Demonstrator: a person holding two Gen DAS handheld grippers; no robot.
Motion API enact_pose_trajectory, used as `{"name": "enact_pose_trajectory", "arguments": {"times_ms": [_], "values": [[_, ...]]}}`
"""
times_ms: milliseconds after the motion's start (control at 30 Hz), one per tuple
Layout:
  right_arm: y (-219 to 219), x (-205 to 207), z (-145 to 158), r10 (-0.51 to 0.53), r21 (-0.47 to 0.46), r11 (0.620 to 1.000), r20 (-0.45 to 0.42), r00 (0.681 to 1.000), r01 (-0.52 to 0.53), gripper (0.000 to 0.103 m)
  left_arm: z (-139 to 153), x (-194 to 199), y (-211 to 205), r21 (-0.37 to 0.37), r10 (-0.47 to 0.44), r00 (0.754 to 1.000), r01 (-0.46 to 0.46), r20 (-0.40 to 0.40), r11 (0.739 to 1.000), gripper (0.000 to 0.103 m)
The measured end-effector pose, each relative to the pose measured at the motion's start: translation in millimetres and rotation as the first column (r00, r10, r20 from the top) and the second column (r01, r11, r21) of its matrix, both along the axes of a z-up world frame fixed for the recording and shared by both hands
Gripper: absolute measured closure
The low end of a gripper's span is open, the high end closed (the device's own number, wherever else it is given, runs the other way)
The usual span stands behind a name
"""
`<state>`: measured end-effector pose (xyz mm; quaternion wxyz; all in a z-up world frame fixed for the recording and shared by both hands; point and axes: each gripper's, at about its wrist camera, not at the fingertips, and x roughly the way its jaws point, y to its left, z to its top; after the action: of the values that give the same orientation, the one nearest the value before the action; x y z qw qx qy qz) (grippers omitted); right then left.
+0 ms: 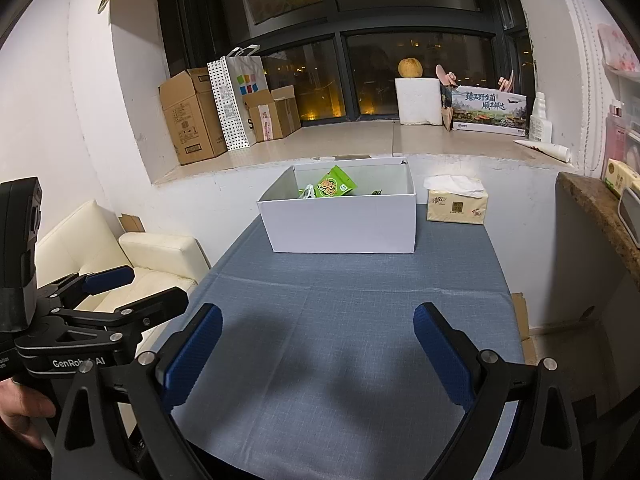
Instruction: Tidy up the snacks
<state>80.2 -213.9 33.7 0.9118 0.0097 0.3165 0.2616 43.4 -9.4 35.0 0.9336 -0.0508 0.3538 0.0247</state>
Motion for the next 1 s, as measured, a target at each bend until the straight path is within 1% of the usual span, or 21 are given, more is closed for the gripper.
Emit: {"name": "enact_pose_trajectory", "arguments": {"times_ms": [1000], "values": [[1.7,-4.1,2.4,0.004,-0.005,1.0,-0.001,1.0,-0.004,0.004,-1.1,-2.8,-2.4,0.0,-0.004,1.0,0.004,-0.008,1.0,0.0]]}}
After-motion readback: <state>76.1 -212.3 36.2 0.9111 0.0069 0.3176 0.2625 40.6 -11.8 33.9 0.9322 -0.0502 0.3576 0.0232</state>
